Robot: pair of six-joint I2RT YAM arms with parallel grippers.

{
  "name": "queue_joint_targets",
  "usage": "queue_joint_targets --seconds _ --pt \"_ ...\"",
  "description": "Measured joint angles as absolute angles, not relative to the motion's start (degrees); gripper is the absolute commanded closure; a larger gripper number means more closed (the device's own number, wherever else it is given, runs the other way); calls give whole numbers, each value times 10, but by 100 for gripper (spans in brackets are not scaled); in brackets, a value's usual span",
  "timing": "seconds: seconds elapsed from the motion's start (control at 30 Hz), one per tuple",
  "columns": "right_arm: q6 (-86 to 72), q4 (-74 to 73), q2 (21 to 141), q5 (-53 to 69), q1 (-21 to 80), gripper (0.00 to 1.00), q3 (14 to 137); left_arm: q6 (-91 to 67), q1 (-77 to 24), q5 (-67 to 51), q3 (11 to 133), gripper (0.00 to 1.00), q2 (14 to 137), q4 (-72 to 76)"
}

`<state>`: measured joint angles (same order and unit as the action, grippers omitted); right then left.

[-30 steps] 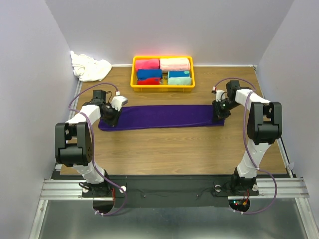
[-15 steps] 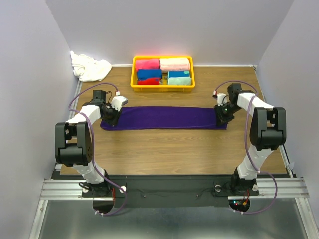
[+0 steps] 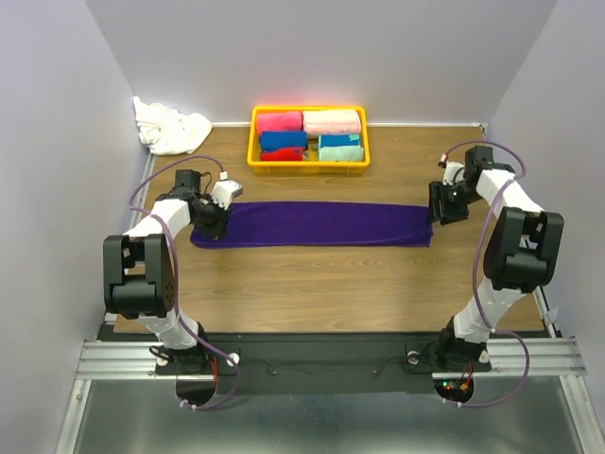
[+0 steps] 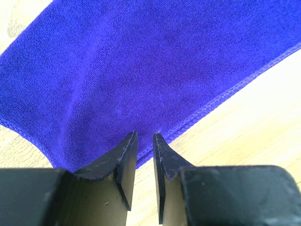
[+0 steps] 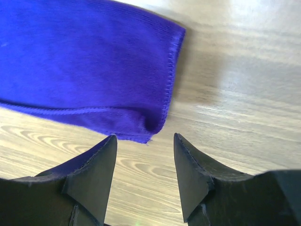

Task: Roll the towels
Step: Fold the towel

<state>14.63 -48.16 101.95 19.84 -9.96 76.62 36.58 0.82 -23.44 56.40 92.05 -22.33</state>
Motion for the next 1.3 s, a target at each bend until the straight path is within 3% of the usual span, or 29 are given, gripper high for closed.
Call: queue_joint_targets --seconds 0.17,0.4,0.5,0.53,0.6,1.07,1.3 --pt "125 -484 1060 194 -104 45 766 365 8 -238 566 67 913 -226" --pt "106 -484 1109 204 -103 55 768 363 8 -239 571 67 905 -226" --pt "101 -486 1110 211 -103 74 768 363 8 -238 573 67 902 -227" --pt "101 -486 1112 214 -104 88 768 364 8 -238 574 67 902 -228" --pt "101 -489 1113 218 -104 100 768 363 8 -238 578 67 901 -230" --pt "190 -535 1113 227 -197 99 818 361 8 -257 592 63 844 -238" --pt "225 -573 1113 290 -165 99 869 361 8 -269 592 63 835 -235"
